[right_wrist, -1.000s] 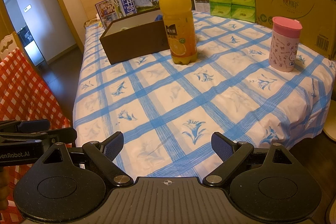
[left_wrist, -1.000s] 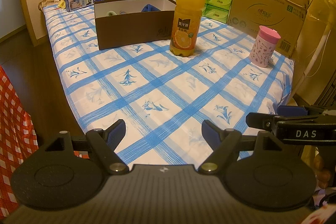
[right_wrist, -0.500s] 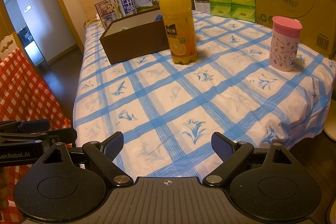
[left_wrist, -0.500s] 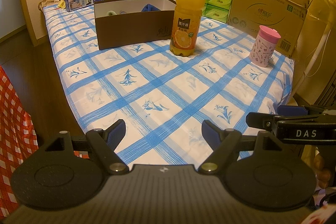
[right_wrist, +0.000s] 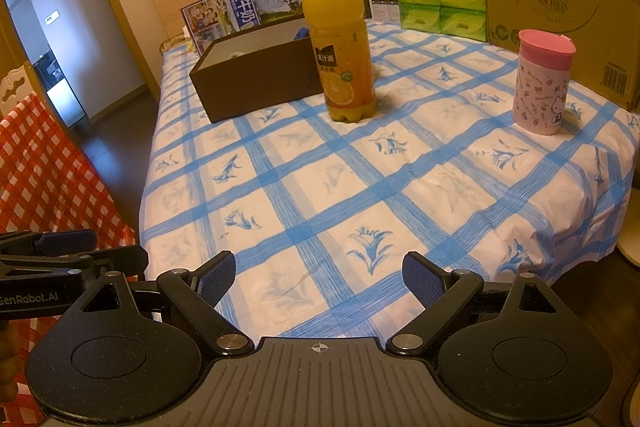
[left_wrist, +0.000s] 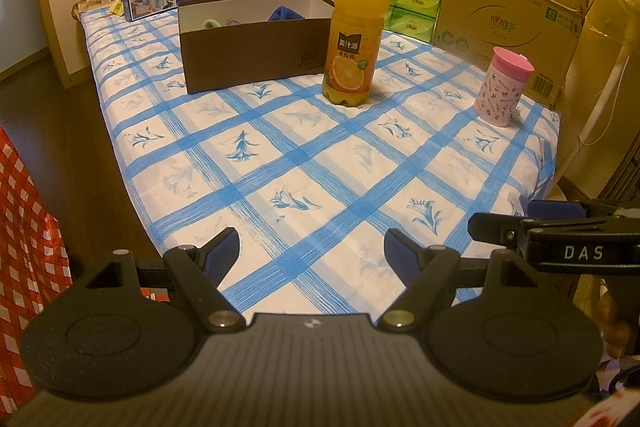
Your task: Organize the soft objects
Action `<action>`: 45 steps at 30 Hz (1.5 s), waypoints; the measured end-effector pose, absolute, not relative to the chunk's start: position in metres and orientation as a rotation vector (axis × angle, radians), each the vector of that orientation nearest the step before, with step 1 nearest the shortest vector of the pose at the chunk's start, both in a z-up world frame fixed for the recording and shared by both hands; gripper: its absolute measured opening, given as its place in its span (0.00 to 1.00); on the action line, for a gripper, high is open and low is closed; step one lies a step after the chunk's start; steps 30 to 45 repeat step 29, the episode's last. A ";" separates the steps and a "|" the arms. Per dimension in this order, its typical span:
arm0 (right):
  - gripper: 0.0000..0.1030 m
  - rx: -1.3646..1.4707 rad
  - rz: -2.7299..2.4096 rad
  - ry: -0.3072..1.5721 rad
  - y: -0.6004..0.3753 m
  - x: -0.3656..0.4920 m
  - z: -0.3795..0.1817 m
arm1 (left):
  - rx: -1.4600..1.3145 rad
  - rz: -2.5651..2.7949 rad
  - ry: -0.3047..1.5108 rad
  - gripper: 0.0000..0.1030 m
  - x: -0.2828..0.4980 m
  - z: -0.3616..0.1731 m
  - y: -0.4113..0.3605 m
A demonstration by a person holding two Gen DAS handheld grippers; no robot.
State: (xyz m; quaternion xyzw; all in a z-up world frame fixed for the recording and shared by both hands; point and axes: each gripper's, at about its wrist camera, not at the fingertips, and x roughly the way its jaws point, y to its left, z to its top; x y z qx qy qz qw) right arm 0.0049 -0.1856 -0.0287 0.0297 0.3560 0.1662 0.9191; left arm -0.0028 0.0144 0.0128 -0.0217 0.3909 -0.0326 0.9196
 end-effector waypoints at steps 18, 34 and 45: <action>0.87 0.063 0.340 0.734 -0.186 0.006 -0.031 | -0.043 -0.069 0.807 0.76 -0.002 0.010 0.013; 0.87 0.066 0.334 0.741 -0.185 0.008 -0.037 | -0.042 -0.068 0.807 0.76 -0.002 0.010 0.013; 0.87 0.066 0.334 0.741 -0.185 0.008 -0.037 | -0.042 -0.068 0.807 0.76 -0.002 0.010 0.013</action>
